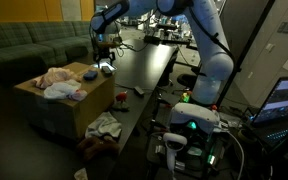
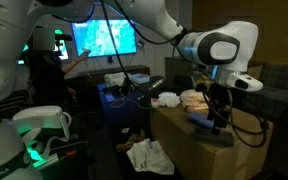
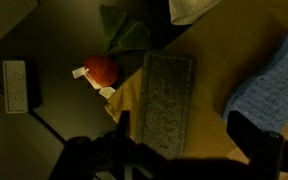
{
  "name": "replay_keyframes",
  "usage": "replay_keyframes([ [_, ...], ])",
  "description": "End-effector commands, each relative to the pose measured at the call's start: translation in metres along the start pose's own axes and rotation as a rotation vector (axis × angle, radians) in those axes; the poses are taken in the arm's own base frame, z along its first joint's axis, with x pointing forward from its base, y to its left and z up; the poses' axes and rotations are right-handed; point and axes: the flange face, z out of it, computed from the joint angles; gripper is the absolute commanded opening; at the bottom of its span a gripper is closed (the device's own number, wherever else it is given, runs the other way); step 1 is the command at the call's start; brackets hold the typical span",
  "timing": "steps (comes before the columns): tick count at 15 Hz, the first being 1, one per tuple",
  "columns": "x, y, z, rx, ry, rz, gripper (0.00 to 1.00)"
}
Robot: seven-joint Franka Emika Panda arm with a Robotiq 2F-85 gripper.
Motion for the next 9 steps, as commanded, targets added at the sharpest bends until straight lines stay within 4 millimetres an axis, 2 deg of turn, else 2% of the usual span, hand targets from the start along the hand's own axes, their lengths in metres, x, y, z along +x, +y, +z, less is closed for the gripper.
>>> replay_keyframes([
  [1, -0.019, -0.013, -0.028, 0.047, 0.007, 0.046, 1.0],
  [4, -0.027, -0.026, -0.034, 0.076, 0.009, 0.086, 1.0],
  [9, -0.03, -0.041, -0.027, 0.116, -0.006, 0.152, 1.0],
])
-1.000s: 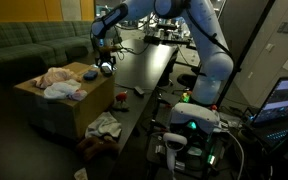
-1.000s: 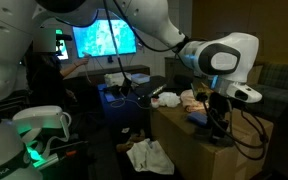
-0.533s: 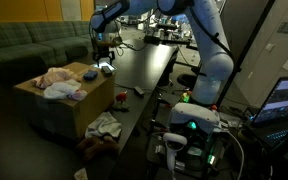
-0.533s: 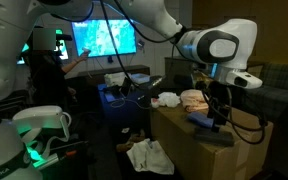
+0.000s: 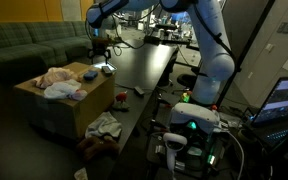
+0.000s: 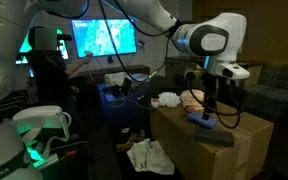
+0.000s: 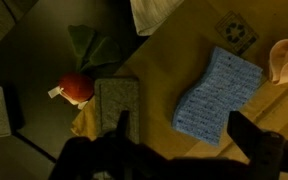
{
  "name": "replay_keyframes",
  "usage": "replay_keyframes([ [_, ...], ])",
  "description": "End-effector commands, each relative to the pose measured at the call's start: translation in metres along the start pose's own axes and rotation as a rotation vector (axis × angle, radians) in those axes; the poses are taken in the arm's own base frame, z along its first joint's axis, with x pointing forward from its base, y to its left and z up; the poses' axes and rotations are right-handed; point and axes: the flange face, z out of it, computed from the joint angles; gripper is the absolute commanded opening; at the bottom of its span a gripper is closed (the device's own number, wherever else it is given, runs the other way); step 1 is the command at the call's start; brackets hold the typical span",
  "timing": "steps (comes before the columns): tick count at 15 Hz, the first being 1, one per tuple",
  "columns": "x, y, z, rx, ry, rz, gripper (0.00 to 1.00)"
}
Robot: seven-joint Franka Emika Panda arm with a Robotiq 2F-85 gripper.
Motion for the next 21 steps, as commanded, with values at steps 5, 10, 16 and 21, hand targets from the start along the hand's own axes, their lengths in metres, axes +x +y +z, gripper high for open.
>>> replay_keyframes([
  [5, -0.001, -0.015, 0.009, 0.091, -0.038, 0.152, 1.0],
  [10, 0.002, -0.029, 0.024, 0.098, -0.041, 0.198, 1.0],
  [16, 0.002, -0.053, 0.043, 0.069, -0.038, 0.212, 1.0],
  [21, 0.003, -0.067, 0.055, 0.052, -0.032, 0.222, 1.0],
])
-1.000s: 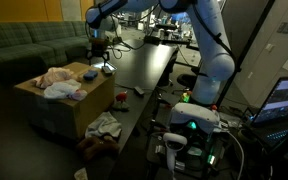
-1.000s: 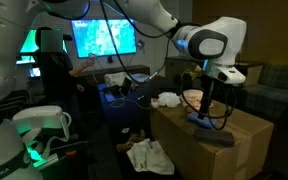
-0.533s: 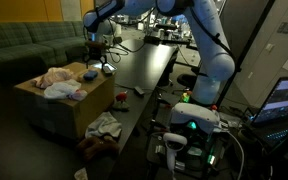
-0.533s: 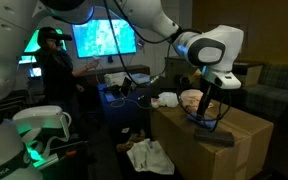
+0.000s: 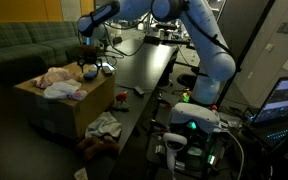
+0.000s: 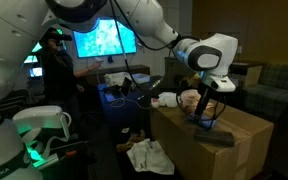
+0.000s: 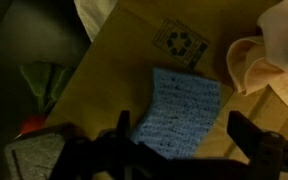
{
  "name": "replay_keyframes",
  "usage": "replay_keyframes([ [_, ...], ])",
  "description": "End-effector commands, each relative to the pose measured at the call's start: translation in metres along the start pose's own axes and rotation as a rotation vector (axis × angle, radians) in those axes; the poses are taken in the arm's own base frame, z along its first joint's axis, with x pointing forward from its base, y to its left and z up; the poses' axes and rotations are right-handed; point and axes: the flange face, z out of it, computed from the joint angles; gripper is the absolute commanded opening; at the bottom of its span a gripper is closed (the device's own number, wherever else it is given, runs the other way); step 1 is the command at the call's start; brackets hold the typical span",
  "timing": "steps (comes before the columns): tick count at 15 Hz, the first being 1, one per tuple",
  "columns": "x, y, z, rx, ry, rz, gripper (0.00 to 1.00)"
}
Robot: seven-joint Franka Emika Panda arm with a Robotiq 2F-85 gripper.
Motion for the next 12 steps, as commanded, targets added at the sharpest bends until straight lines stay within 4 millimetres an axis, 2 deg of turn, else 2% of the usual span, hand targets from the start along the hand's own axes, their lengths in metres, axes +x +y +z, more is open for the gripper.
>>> replay_keyframes([
  [1, 0.005, -0.016, 0.004, -0.008, 0.023, 0.02, 1.0],
  [9, 0.031, -0.012, 0.013, -0.025, 0.047, 0.065, 1.0],
  [12, 0.035, -0.011, 0.015, -0.03, 0.048, 0.066, 1.0],
])
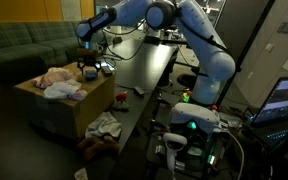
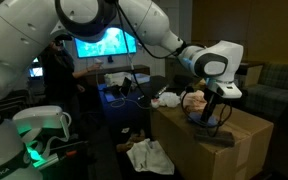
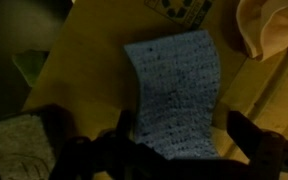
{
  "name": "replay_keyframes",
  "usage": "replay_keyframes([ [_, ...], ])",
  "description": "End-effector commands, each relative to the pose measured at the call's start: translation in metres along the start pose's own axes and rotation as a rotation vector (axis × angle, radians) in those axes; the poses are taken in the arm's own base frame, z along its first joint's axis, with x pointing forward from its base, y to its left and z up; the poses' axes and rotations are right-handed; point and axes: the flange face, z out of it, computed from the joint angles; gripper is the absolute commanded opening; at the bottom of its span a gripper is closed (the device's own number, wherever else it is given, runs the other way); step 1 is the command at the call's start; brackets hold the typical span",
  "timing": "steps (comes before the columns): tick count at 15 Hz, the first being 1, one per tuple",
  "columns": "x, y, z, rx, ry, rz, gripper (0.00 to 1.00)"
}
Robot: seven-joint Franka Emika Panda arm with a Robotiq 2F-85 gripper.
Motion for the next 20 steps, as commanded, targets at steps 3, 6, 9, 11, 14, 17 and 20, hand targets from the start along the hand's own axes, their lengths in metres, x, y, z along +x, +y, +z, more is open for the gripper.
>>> replay_keyframes([
  [3, 0.004, -0.007, -0.009, -0.025, 0.019, -0.003, 1.0],
  [6, 0.001, -0.007, -0.013, -0.041, 0.023, -0.017, 1.0],
  [9, -0.001, -0.006, -0.016, -0.053, 0.023, -0.029, 0.99],
  [11, -0.004, -0.005, -0.017, -0.059, 0.025, -0.04, 0.99],
  [14, -0.008, -0.004, -0.018, -0.064, 0.029, -0.058, 0.97],
  [17, -0.014, -0.005, -0.016, -0.073, 0.035, -0.077, 0.89],
  [20, -0.019, -0.007, -0.012, -0.084, 0.035, -0.094, 0.91],
])
